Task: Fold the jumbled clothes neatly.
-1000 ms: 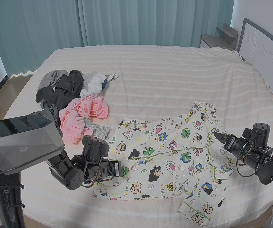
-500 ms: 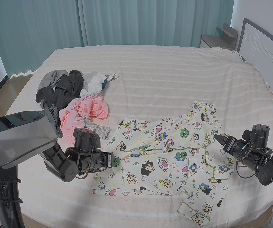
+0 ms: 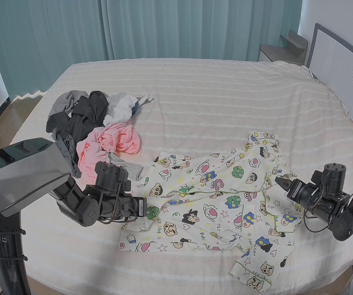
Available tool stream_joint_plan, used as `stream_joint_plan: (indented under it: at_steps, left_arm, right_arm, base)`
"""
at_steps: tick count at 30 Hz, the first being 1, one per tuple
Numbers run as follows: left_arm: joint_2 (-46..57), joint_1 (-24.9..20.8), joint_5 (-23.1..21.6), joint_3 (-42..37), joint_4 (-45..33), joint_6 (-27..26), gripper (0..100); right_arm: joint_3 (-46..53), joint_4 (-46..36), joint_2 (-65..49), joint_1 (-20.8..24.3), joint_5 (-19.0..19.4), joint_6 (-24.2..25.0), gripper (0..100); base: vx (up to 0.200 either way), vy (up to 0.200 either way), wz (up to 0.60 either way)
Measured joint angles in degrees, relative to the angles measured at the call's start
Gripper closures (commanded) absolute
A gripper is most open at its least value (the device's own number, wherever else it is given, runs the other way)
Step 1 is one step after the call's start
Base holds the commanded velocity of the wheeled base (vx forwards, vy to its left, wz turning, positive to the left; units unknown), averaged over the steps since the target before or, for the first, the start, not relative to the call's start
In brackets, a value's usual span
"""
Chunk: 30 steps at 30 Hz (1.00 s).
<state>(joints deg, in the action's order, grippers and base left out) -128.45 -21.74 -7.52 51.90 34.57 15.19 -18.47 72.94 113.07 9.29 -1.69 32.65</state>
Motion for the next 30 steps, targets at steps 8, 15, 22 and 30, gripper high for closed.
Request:
stream_joint_plan:
  at_steps: [8,15,22,30]
  left_arm:
    - [2.5,2.4,-6.5,3.2,-7.6,0.2,100]
    - [3.5,3.2,-7.5,3.7,-8.4,-0.1,100]
    - [3.0,3.2,-7.1,4.0,-8.3,0.1,0]
    - [2.5,3.0,-7.0,4.1,-8.0,0.2,0]
  right_arm:
    - [1.2,7.1,1.9,-0.1,0.0,-0.2,0]
    - [3.4,12.4,5.0,-0.2,0.1,-0.6,0]
    - [4.2,12.6,6.0,-0.2,0.1,-0.8,0]
    - [4.3,12.7,6.3,-0.1,0.1,-0.7,0]
  base:
    - [0.000,0.000,0.00]
    - [0.000,0.000,0.00]
    - [0.000,0.000,0.00]
    - [0.000,0.000,0.00]
